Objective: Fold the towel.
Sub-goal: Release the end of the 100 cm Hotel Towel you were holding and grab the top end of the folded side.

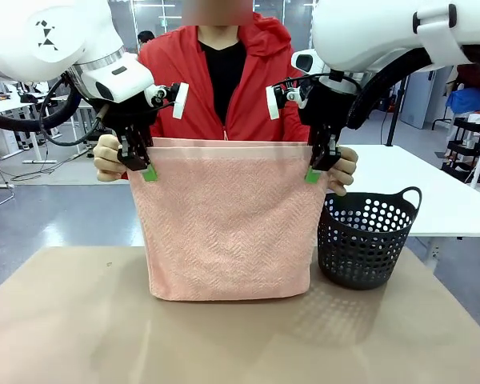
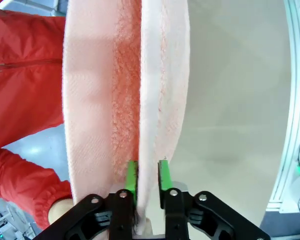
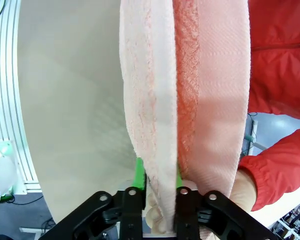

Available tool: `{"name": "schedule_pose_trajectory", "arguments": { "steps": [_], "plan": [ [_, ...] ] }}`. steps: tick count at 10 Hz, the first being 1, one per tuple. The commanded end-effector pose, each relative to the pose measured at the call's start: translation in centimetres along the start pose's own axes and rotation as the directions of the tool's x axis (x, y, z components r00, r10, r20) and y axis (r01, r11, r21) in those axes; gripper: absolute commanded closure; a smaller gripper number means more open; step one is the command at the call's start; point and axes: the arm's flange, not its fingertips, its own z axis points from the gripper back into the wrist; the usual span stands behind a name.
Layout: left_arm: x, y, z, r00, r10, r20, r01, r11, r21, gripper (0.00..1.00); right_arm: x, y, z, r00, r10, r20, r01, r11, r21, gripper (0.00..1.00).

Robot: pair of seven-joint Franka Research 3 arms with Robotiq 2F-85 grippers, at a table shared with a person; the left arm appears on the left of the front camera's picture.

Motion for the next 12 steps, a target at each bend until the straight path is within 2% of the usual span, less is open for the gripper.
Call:
{"name": "schedule_pose_trajectory", "arguments": {
  "steps": [1,2,3,4,6,8,12],
  "plan": [
    [-0.3,-0.7,2.4,1.000,-0.007,0.028,0.004,0.996,0.089,0.58,0.1,0.9,1.6,1.000,-0.007,-0.014,0.006,0.997,-0.077,0.40],
    [-0.4,-1.5,4.1,0.999,-0.015,0.046,0.009,0.990,0.142,0.00,0.2,1.7,3.2,1.000,0.001,-0.004,-0.002,0.991,-0.134,0.32],
    [-0.4,-2.3,5.5,0.998,-0.021,0.060,0.009,0.982,0.189,0.22,0.1,2.4,4.5,1.000,0.012,0.003,-0.011,0.984,-0.177,0.10],
    [-0.5,-3.0,6.9,0.996,-0.028,0.079,0.009,0.972,0.236,0.00,0.0,3.1,5.8,1.000,0.019,0.008,-0.016,0.976,-0.219,0.02],
    [-0.7,-4.6,9.0,0.993,-0.043,0.113,0.006,0.949,0.316,0.00,-0.2,5.2,7.9,0.999,0.046,0.025,-0.036,0.951,-0.308,0.00],
    [-0.3,-5.4,9.4,0.995,-0.053,0.089,0.016,0.929,0.370,0.00,0.0,6.4,8.4,0.996,0.080,0.026,-0.066,0.936,-0.347,0.00],
    [0.7,-4.5,8.9,0.995,-0.053,0.088,0.022,0.949,0.315,0.00,0.5,5.2,7.8,0.996,0.085,0.030,-0.072,0.948,-0.310,0.00]
  ]
}}
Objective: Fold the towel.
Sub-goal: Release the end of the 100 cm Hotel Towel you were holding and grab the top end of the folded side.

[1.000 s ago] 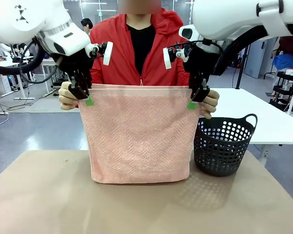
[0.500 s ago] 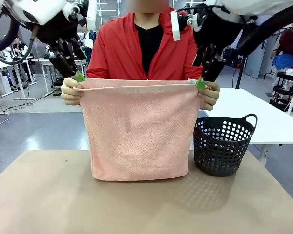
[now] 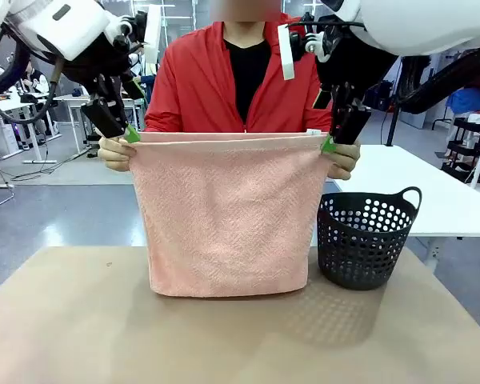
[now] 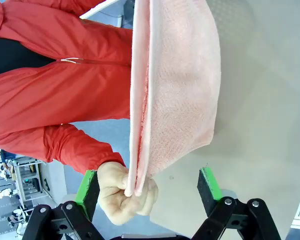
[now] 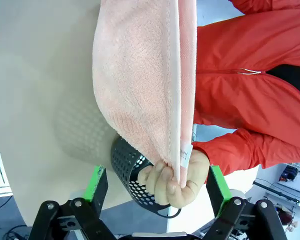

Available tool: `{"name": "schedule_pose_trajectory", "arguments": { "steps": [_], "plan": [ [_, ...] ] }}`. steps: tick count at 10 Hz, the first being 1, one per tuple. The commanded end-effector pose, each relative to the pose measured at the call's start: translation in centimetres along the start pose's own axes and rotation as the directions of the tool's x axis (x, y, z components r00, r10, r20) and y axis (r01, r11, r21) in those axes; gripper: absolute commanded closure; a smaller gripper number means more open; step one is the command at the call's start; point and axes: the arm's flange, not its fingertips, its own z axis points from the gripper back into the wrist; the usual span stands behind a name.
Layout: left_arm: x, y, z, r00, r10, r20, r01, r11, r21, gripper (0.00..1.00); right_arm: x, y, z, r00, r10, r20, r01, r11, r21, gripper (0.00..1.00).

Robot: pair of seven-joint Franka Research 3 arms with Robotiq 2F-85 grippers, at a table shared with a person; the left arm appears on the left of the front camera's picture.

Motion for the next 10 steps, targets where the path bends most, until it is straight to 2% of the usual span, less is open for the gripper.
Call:
{"name": "schedule_pose_trajectory", "arguments": {
  "steps": [1,3,6,10],
  "plan": [
    [0.7,0.9,-0.9,1.000,0.000,-0.024,0.000,1.000,-0.020,0.00,0.3,-1.1,-1.0,1.000,-0.004,0.004,0.004,1.000,0.019,0.00],
    [1.5,2.5,-2.4,0.997,-0.035,-0.064,0.031,0.998,-0.062,0.00,0.8,-2.6,-2.0,1.000,0.007,-0.027,-0.006,0.999,0.046,0.00],
    [1.6,4.2,-5.4,0.997,-0.013,-0.080,0.003,0.993,-0.120,0.00,1.2,-4.3,-4.2,0.999,0.003,-0.041,0.001,0.994,0.107,0.00],
    [0.6,4.7,-8.2,0.992,0.023,-0.122,-0.043,0.985,-0.169,0.00,1.2,-5.2,-7.3,0.998,-0.034,-0.062,0.045,0.982,0.186,0.00]
  ]
}}
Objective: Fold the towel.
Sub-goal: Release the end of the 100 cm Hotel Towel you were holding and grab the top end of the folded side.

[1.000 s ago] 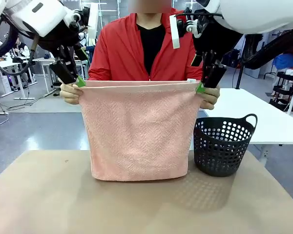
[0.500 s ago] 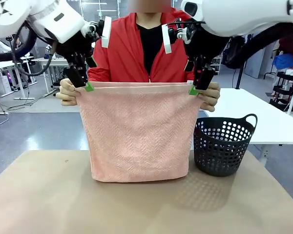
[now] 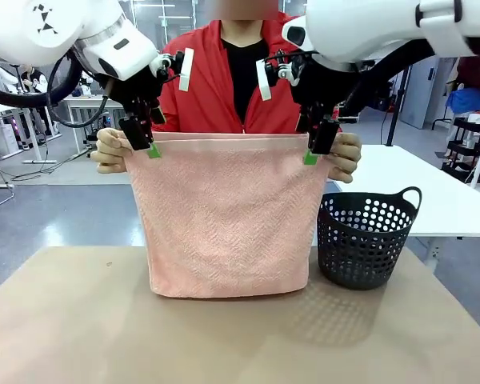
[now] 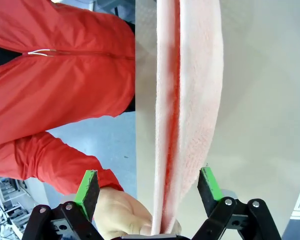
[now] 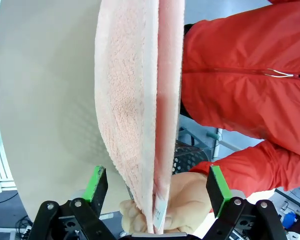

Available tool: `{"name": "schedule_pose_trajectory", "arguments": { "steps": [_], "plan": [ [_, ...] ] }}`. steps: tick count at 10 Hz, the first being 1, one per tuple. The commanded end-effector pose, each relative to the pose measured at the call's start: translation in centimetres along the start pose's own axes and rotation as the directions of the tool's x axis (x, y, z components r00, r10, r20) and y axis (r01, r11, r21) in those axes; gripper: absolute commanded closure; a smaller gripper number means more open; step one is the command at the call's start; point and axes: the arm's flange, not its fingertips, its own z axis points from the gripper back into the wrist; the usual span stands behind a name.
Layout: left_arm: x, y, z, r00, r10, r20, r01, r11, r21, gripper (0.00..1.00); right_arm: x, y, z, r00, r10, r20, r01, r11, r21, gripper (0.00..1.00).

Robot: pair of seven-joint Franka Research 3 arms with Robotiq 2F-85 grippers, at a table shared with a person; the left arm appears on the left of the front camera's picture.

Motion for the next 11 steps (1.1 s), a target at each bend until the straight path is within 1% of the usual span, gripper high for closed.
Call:
{"name": "schedule_pose_trajectory", "arguments": {
  "steps": [1,2,3,4,5,6,8,9,10,11],
  "plan": [
    [0.2,0.2,-0.5,0.998,0.028,-0.055,-0.030,0.999,-0.037,0.00,0.2,-1.0,-0.7,0.999,-0.038,-0.006,0.038,0.998,0.049,0.00],
    [-0.1,0.4,-1.4,0.997,0.038,-0.063,-0.041,0.998,-0.056,0.00,0.3,-1.2,-1.3,0.999,-0.041,-0.018,0.042,0.997,0.064,0.00],
    [-0.3,0.4,-1.9,0.998,0.042,-0.056,-0.046,0.996,-0.074,0.28,0.4,-1.2,-1.7,0.999,-0.043,-0.017,0.044,0.997,0.067,0.08],
    [-0.4,0.4,-2.3,0.997,0.047,-0.058,-0.053,0.994,-0.094,0.57,0.3,-1.1,-2.1,0.999,-0.040,-0.016,0.041,0.997,0.072,0.59],
    [-0.5,0.3,-2.6,0.997,0.040,-0.059,-0.046,0.994,-0.097,0.85,0.3,-1.0,-2.3,0.999,-0.044,-0.018,0.045,0.996,0.073,0.68],
    [-0.5,0.2,-2.6,0.998,0.041,-0.055,-0.047,0.994,-0.099,1.00,0.2,-0.9,-2.3,0.999,-0.047,-0.016,0.048,0.996,0.073,1.00],
    [-0.6,0.1,-2.3,0.998,0.039,-0.047,-0.043,0.995,-0.094,1.00,0.2,-0.8,-2.3,0.999,-0.049,-0.014,0.050,0.996,0.071,1.00],
    [-0.6,0.1,-2.2,0.998,0.041,-0.047,-0.045,0.994,-0.096,0.93,0.3,-0.7,-2.3,0.999,-0.049,-0.015,0.049,0.996,0.070,0.86],
    [-0.7,0.0,-2.0,0.998,0.043,-0.039,-0.047,0.993,-0.112,1.00,0.3,-0.7,-2.2,0.999,-0.049,-0.014,0.049,0.996,0.070,0.96],
    [-0.8,0.0,-1.8,0.999,0.035,-0.040,-0.040,0.993,-0.111,1.00,0.3,-0.8,-2.2,0.999,-0.047,-0.020,0.048,0.996,0.072,1.00]
  ]
}}
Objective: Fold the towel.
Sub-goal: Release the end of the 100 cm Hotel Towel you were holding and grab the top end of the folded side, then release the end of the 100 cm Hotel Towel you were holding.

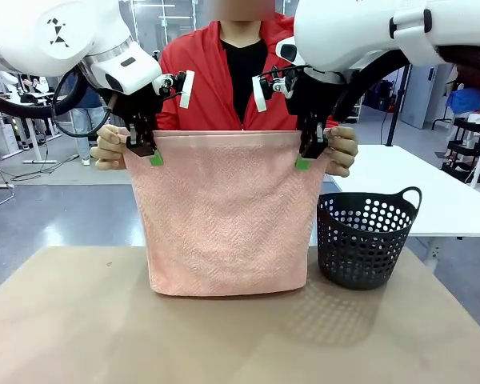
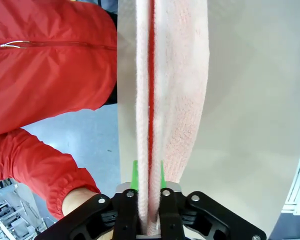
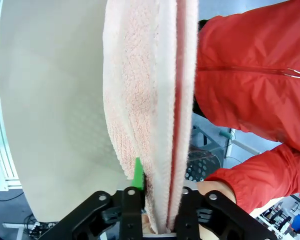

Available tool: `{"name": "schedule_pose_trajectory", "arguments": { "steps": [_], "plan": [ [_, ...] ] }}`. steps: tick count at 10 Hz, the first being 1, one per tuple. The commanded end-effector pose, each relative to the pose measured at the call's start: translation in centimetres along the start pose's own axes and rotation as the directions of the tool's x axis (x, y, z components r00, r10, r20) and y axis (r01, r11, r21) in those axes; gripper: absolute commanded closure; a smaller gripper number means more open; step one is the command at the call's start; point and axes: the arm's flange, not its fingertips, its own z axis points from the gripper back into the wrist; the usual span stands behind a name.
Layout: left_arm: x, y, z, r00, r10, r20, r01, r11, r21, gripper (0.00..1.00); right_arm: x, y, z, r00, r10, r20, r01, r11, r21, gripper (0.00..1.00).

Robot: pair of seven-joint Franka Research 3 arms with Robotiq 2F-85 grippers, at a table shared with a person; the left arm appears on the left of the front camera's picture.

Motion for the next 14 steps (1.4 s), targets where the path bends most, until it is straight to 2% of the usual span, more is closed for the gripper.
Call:
{"name": "schedule_pose_trajectory", "arguments": {
  "steps": [1,3,4,5,14],
  "plan": [
    [-0.08,-0.06,0.89,1.000,0.012,0.005,-0.012,1.000,-0.026,1.00,0.19,0.08,0.16,1.000,-0.030,-0.002,0.030,0.999,0.013,1.00],
    [-0.18,-0.02,0.92,1.000,0.017,0.006,-0.017,0.999,-0.032,1.00,0.24,-0.12,0.19,1.000,-0.026,-0.006,0.026,1.000,0.017,1.00],
    [-0.60,0.13,0.50,1.000,0.009,0.013,-0.009,0.999,-0.052,1.00,-0.03,-0.66,-0.20,0.999,-0.042,0.020,0.041,0.998,0.041,1.00],
    [-0.01,-0.08,0.18,1.000,0.002,0.001,-0.002,1.000,-0.006,1.00,0.02,0.04,-0.03,1.000,0.001,-0.002,-0.001,1.000,0.004,1.00],
    [-0.01,-0.08,0.18,1.000,0.002,0.001,-0.002,1.000,-0.006,1.00,0.02,0.04,-0.03,1.000,0.001,-0.002,-0.001,1.000,0.004,1.00]
  ]
}}
